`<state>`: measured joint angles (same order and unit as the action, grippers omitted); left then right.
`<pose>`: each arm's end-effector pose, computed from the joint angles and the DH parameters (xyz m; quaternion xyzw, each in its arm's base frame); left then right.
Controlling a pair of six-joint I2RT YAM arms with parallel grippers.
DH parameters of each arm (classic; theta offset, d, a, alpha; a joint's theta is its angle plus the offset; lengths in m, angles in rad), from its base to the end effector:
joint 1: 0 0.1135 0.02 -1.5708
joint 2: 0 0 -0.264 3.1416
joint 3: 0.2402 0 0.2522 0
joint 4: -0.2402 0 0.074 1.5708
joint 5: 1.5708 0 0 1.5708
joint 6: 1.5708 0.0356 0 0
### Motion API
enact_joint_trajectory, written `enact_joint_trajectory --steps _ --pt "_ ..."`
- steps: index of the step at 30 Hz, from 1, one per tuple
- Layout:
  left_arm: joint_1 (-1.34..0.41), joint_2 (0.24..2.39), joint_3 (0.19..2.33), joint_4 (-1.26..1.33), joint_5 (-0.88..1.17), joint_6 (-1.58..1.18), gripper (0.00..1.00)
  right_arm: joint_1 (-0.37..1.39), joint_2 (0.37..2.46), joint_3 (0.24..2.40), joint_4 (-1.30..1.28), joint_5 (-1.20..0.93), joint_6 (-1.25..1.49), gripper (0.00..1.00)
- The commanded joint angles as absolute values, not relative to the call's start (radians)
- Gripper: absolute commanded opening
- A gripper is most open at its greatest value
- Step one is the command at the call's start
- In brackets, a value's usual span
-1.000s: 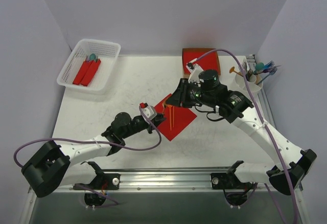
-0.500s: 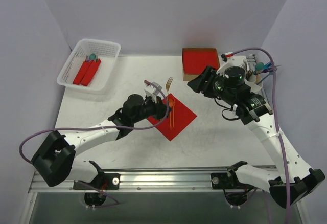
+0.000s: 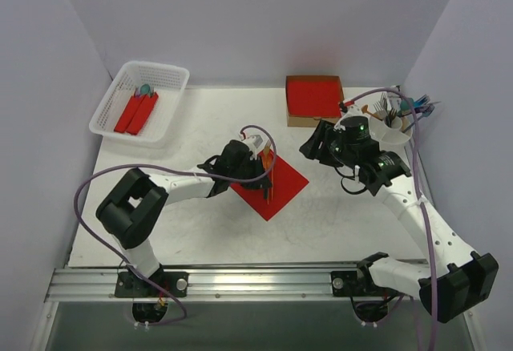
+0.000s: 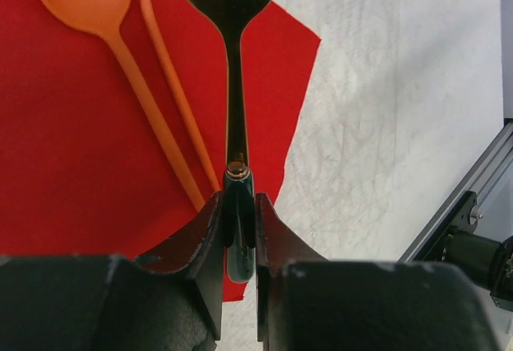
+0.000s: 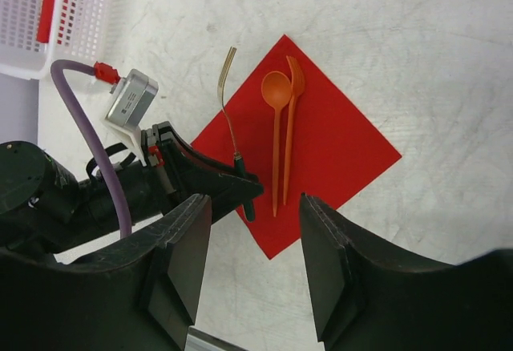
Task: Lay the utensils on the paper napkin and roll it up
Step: Place the utensils on the napkin.
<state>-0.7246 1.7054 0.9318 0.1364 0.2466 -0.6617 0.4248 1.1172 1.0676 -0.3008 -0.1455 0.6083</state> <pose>0.2637 -0.2450 0.1823 0.0832 0.8841 -0.3699 0.2734 0.2298 0.1096 0.3611 0.0334 0.8177 0.3341 0.4675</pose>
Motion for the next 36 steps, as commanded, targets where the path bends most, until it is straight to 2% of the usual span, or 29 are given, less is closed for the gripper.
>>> enact_joint_trajectory --steps 1,8,16,36 --pt "-0.709 1.747 0.999 0.127 0.288 -0.701 0.03 0.411 1.143 1.04 -0.256 -0.15 0.577 0.48" --pt "-0.693 1.847 1.052 0.117 0.299 -0.738 0.04 0.396 1.175 1.003 -0.227 -0.184 0.558 0.46" --pt "-0.69 1.865 1.065 0.091 0.262 -0.761 0.04 0.377 1.183 0.953 -0.187 -0.222 0.54 0.45" --pt "-0.69 1.922 1.134 -0.046 0.224 -0.71 0.2 0.333 1.149 0.891 -0.164 -0.281 0.523 0.44"
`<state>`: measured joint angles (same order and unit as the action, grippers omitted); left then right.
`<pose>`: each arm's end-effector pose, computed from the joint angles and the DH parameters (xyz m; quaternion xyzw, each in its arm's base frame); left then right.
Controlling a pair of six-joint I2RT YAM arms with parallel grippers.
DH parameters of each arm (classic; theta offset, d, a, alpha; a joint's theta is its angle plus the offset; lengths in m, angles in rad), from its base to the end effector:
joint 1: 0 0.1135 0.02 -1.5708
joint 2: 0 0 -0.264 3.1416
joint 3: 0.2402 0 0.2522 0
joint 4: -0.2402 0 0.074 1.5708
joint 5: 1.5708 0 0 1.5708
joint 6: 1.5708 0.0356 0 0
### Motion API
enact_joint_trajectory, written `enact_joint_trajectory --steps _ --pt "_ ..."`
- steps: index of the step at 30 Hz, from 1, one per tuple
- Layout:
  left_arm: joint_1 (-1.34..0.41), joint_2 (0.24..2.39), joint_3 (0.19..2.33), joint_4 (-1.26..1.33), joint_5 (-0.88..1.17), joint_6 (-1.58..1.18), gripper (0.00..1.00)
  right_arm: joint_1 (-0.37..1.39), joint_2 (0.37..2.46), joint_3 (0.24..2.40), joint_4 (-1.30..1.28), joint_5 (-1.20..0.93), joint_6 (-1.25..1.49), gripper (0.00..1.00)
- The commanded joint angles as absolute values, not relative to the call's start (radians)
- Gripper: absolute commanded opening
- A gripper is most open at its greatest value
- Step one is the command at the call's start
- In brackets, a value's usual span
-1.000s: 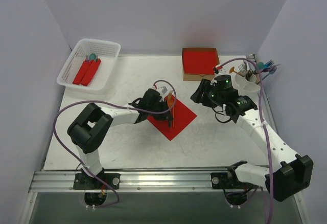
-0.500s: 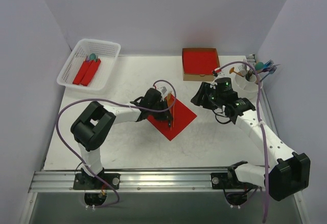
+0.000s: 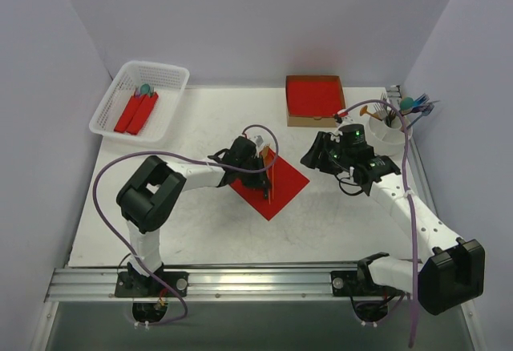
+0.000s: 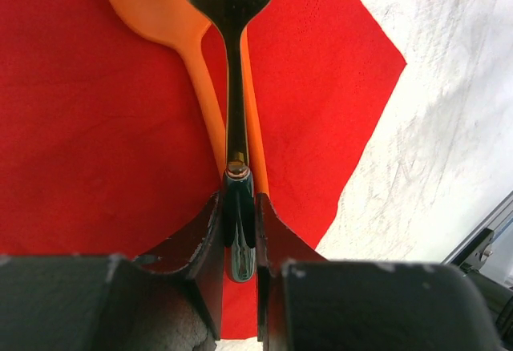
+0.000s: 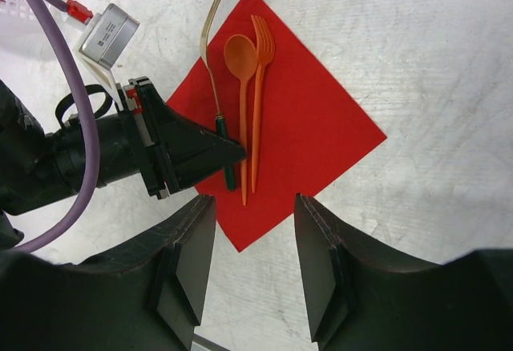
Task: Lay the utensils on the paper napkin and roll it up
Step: Place the utensils on the napkin.
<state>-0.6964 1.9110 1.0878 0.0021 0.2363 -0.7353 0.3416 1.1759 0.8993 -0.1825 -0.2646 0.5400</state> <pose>0.2959 -0.2583 0.1440 0.0252 0.9247 -0.3214 0.2023 0.2490 0.0984 0.3000 0.0141 0.8448 0.3245 0.4252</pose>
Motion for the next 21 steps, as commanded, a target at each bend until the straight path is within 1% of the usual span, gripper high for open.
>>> enact_joint_trajectory --steps 1,5,13,21 --pt "-0.69 1.916 1.132 -0.052 0.219 -0.71 0.2 0.333 1.149 0.89 -0.164 -0.282 0.523 0.44" --pt "-0.69 1.91 1.132 -0.052 0.219 -0.71 0.26 0.33 1.15 0.885 -0.158 -0.287 0.525 0.44" --pt "-0.69 1.898 1.131 -0.066 0.215 -0.715 0.32 0.327 1.155 0.879 -0.152 -0.293 0.525 0.43" --pt "-0.69 1.908 1.135 -0.064 0.218 -0.716 0.33 0.322 1.152 0.876 -0.15 -0.301 0.525 0.43"
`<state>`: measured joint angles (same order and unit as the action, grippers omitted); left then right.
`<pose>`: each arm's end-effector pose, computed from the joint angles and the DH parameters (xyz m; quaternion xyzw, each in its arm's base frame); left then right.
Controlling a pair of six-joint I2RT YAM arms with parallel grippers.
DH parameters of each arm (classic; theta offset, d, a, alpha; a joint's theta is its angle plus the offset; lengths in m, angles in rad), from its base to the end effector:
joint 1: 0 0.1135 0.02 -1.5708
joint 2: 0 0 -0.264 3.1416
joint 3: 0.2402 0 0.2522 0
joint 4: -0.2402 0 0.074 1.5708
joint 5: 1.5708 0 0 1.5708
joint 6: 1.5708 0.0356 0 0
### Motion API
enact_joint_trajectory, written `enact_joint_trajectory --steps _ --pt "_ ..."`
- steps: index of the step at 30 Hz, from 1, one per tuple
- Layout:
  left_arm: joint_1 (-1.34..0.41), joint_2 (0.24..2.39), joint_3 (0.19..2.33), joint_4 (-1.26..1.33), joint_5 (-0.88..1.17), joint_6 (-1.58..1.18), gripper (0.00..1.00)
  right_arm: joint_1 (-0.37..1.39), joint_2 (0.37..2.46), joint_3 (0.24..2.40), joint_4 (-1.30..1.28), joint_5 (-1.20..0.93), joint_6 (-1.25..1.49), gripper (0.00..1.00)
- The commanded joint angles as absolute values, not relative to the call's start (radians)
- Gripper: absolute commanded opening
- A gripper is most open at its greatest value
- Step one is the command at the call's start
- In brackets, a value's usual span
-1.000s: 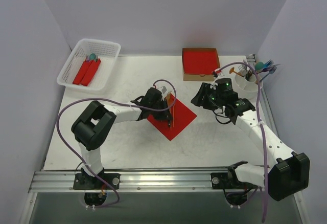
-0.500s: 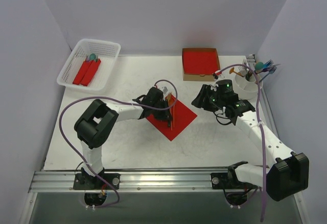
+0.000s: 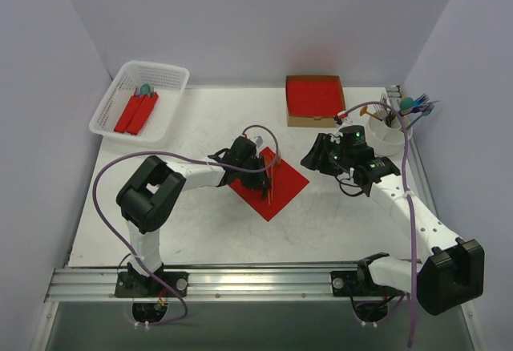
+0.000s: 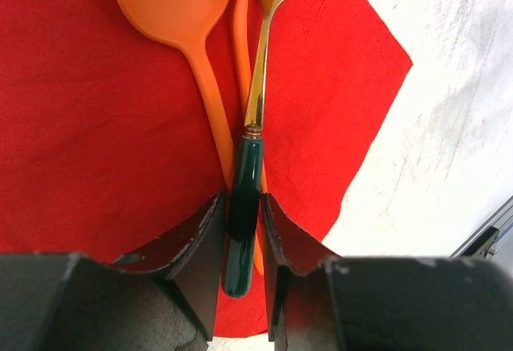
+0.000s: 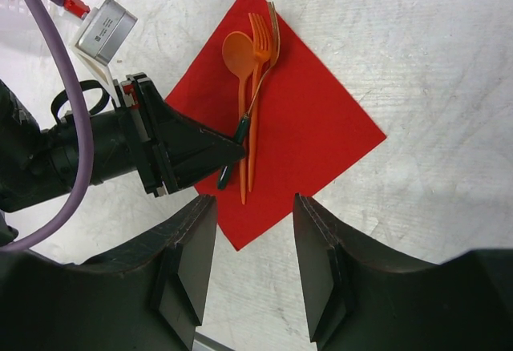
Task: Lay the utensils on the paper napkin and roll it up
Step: Place the utensils on the napkin.
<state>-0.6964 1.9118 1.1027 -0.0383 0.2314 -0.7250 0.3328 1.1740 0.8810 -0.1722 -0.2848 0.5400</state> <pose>0.2960 -0.2582 0.1450 0.0276 0.9295 -0.3111 0.1960 0.2486 0.0965 0.2952 0.0130 0.8456 0.3292 0.4200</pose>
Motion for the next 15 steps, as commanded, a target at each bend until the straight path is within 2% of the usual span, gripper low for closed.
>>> enact_joint_trajectory --steps 1,4,8,15 --pt "-0.69 1.907 1.135 -0.064 0.218 -0.718 0.33 0.322 1.154 0.874 -0.15 -0.302 0.523 0.43" --pt "-0.69 1.896 1.129 -0.055 0.215 -0.719 0.33 0.321 1.155 0.874 -0.15 -0.301 0.52 0.43" --pt "-0.69 1.899 1.135 -0.049 0.219 -0.712 0.23 0.319 1.16 0.874 -0.15 -0.305 0.518 0.42" --pt "-0.692 1.905 1.144 -0.048 0.238 -0.709 0.18 0.316 1.157 0.885 -0.155 -0.305 0.517 0.42"
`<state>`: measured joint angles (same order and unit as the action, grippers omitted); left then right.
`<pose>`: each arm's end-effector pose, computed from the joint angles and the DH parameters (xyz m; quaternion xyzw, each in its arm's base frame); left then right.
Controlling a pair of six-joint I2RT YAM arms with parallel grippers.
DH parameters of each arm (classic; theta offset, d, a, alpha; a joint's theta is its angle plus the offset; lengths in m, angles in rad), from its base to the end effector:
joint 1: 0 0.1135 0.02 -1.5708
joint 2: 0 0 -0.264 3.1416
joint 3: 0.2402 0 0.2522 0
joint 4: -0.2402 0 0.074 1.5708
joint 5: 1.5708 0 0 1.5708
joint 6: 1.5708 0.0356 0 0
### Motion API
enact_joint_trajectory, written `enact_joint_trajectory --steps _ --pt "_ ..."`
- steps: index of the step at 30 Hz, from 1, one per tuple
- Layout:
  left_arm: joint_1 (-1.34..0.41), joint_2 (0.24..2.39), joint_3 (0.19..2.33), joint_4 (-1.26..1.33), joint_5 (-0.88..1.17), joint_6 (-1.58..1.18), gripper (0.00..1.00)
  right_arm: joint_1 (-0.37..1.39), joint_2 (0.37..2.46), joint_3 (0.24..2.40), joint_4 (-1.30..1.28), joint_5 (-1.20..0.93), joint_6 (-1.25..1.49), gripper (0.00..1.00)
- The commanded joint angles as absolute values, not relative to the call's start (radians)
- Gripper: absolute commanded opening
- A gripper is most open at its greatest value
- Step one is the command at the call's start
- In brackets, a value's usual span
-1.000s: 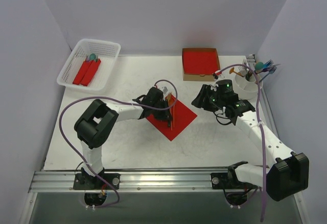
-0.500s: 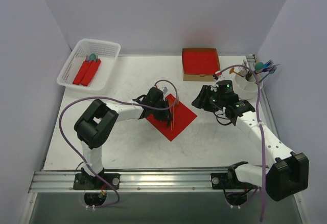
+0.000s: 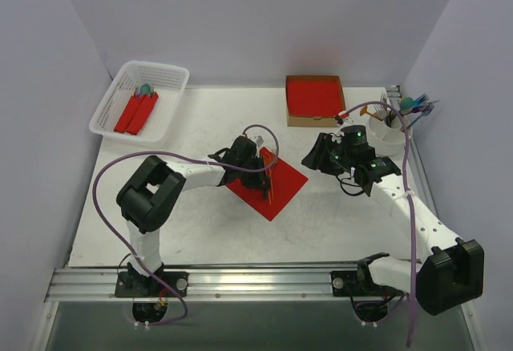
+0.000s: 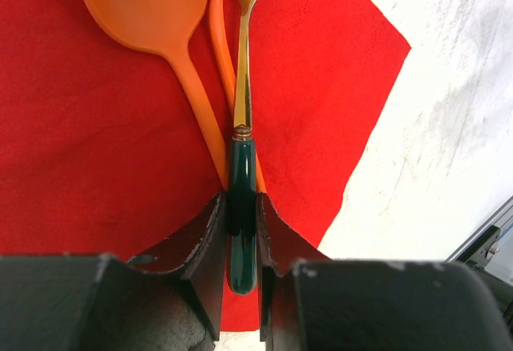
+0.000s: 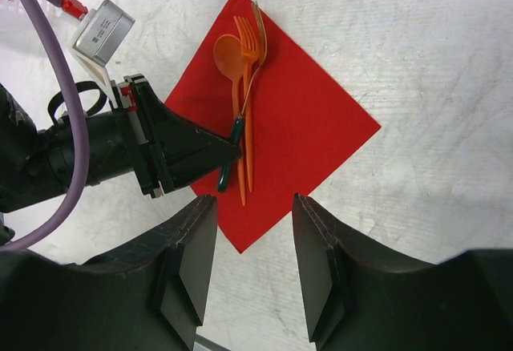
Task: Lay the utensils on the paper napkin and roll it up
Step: Place the utensils on the napkin.
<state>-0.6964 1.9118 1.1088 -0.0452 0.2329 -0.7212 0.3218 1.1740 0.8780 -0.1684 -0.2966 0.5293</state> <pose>0.2966 -0.2587 0.1462 0.0296 0.9295 -0.3110 0.1958 0.2494 0.0941 0.2945 0.0099 0.8450 0.3290 0.4214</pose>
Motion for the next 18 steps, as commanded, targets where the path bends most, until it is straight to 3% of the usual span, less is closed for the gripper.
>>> enact_joint_trajectory --steps 1,18 --pt "-0.692 1.899 1.144 -0.046 0.238 -0.709 0.18 0.316 1.157 0.885 -0.156 -0.305 0.518 0.42" --pt "-0.693 1.746 1.092 0.06 0.243 -0.716 0.13 0.314 1.201 0.867 -0.117 -0.293 0.503 0.4"
